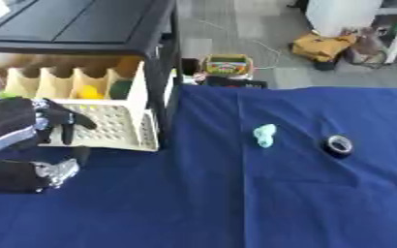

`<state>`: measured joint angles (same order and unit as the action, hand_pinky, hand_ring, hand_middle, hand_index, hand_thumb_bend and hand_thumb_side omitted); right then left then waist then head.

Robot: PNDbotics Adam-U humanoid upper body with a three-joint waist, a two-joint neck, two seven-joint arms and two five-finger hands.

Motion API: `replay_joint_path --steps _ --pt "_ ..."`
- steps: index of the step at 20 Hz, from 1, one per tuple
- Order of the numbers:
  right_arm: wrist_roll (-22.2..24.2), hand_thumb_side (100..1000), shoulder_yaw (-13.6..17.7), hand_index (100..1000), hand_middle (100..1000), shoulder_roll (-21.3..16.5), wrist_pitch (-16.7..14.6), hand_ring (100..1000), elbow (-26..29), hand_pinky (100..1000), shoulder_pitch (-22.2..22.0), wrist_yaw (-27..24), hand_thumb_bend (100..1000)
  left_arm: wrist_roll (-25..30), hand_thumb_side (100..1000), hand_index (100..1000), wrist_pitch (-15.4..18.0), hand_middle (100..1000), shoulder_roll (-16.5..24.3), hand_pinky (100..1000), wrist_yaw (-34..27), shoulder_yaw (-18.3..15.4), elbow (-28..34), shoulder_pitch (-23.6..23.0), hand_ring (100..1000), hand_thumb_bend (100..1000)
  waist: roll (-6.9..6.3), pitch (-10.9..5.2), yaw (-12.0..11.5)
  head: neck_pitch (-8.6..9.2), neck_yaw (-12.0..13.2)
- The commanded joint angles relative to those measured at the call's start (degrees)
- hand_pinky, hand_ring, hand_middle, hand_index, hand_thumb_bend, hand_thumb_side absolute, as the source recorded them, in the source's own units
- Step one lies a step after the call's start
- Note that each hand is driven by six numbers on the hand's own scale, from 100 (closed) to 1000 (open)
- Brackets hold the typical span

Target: Pick up objects from table and place into drawer.

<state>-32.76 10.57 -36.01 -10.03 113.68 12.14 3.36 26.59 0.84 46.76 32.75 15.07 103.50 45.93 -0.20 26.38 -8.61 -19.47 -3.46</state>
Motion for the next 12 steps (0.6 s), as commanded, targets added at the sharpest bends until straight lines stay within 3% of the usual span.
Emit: replay_joint_path --steps 1,7,8,12 --pt "-0.03 940 0.69 732 451 -0.85 0.25 681 0.92 542 0.45 0.22 100 -0.83 799 878 -0.20 585 0.52 953 0.82 -0.11 -1.26 0.94 593 100 0.05 -0.83 0.21 1.05 0.00" --pt "0.19 939 0.66 731 450 -0.55 0.31 681 0.92 542 0.52 0.19 100 -2.35 756 845 -0.36 583 0.14 951 3.01 -0.24 -2.77 1.80 610 100 0.08 -0.50 0.47 1.49 0.06" --pt "0.27 942 0.63 731 449 -0.50 0.32 681 0.92 542 0.49 0.22 100 -2.38 755 807 -0.42 556 0.31 938 3.83 -0.32 -3.03 1.81 591 100 0.10 -0.45 0.50 1.49 0.09" --pt "0.44 944 0.67 731 448 -0.24 0.38 681 0.92 543 0.32 0.46 100 -0.62 760 801 -0.51 534 1.08 877 6.12 -0.86 -2.36 1.22 559 100 0.26 -0.21 0.36 1.44 0.05"
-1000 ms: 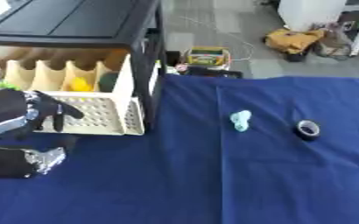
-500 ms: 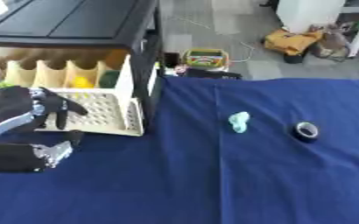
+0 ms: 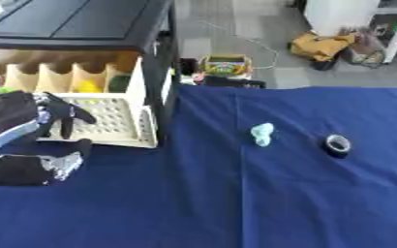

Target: Pick up objects from table and place into drawer.

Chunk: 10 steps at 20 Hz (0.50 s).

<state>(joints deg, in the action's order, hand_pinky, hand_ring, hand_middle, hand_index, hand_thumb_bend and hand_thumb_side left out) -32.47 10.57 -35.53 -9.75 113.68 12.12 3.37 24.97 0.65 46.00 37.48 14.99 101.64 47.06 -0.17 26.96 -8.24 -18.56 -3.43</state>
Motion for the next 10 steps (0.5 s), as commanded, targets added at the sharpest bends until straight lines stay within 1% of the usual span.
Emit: replay_joint_path --steps 1,2,3,4,5,6,7,9,10 --pt "0.17 944 0.68 730 448 -0.65 0.12 681 0.92 543 0.31 0.50 100 1.31 752 800 -0.34 532 2.08 858 1.57 -1.01 0.07 -0.03 559 100 0.25 -0.75 -0.07 0.55 0.00" --pt "0.20 944 0.67 730 448 -0.59 0.14 682 0.92 543 0.31 0.51 100 1.58 754 794 -0.38 527 2.27 801 1.72 -1.18 0.56 -0.14 557 100 0.26 -0.73 -0.09 0.57 0.03" --pt "0.26 944 0.65 730 448 -0.53 0.18 682 0.92 543 0.31 0.52 100 1.92 756 792 -0.41 526 2.42 778 1.78 -1.33 1.00 -0.25 557 100 0.28 -0.71 -0.14 0.59 0.03" --pt "0.30 944 0.65 730 448 -0.46 0.21 682 0.92 543 0.31 0.52 100 2.34 771 785 -0.43 524 2.56 722 1.78 -1.49 1.40 -0.34 554 100 0.30 -0.70 -0.17 0.61 0.03" --pt "0.34 944 0.65 730 448 -0.39 0.25 682 0.92 543 0.31 0.52 100 2.97 783 785 -0.42 523 2.66 709 1.62 -1.65 1.76 -0.49 550 100 0.33 -0.70 -0.19 0.61 0.06" --pt "0.39 944 0.65 730 447 -0.34 0.29 682 0.92 543 0.28 0.52 101 3.95 825 785 -0.36 516 2.77 711 1.14 -1.76 2.11 -0.76 537 100 0.38 -0.69 -0.23 0.60 0.07" --pt "0.43 945 0.67 730 447 -0.29 0.30 682 0.92 543 0.24 0.54 102 5.17 846 785 -0.25 515 3.00 712 0.34 -1.91 2.58 -1.13 533 100 0.43 -0.68 -0.29 0.57 0.05" --pt "0.39 944 0.77 729 447 -0.19 0.28 682 0.92 543 0.15 0.61 102 6.95 838 789 -0.21 513 3.79 709 -1.16 -2.62 4.14 -2.00 529 100 0.55 -0.67 -0.48 0.49 -0.04" --pt "0.36 944 0.82 729 446 -0.11 0.29 682 0.92 543 0.11 0.63 103 7.52 868 790 -0.25 510 4.21 710 -1.81 -3.01 5.15 -2.60 516 100 0.61 -0.67 -0.56 0.47 -0.08"
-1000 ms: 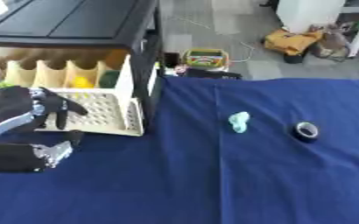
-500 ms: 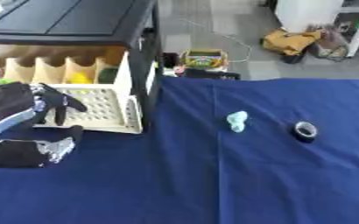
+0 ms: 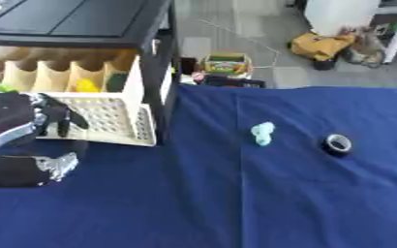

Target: Pick up objects from table and place into drawer.

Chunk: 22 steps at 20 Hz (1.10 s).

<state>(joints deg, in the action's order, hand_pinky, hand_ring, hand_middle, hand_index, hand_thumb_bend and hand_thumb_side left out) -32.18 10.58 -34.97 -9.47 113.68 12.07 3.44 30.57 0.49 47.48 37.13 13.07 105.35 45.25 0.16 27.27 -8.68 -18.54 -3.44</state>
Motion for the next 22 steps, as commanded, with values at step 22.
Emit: replay_joint_path --steps 22 --pt "0.03 947 1.42 726 444 0.25 0.01 682 0.92 545 -0.61 -0.02 111 6.09 914 855 -1.12 550 6.78 693 -6.44 -6.05 8.76 -8.53 501 100 1.35 -2.13 -0.69 0.34 1.98"
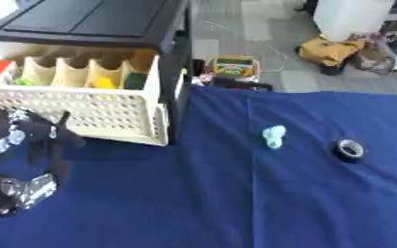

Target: Pick up objects from table and place into drawer.

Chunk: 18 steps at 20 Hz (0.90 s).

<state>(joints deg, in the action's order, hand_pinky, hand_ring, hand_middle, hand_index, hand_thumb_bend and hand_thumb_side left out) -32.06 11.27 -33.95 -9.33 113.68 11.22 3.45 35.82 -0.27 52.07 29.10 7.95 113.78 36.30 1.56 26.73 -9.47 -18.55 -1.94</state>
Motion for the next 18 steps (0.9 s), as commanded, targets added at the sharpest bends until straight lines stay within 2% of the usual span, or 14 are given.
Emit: replay_joint_path --steps 1,13,18 --pt "-0.05 948 0.71 726 444 -0.72 -0.14 682 0.92 545 0.24 0.00 110 1.22 920 855 -0.63 549 2.09 693 1.90 -0.92 -0.14 0.54 500 100 -0.01 -1.55 0.17 0.47 0.62" --pt "0.21 947 0.59 727 441 0.03 -0.02 683 0.92 546 0.26 0.27 114 0.78 894 851 -0.18 567 1.09 692 7.91 -1.18 -10.12 3.90 548 100 0.07 -0.87 0.64 1.30 0.96" --pt "0.41 946 0.58 727 440 0.48 0.26 683 0.92 546 0.19 0.44 115 -1.33 891 851 -0.43 562 -0.01 703 6.78 -0.47 -12.51 5.71 540 100 0.12 -0.69 0.80 1.71 1.02"
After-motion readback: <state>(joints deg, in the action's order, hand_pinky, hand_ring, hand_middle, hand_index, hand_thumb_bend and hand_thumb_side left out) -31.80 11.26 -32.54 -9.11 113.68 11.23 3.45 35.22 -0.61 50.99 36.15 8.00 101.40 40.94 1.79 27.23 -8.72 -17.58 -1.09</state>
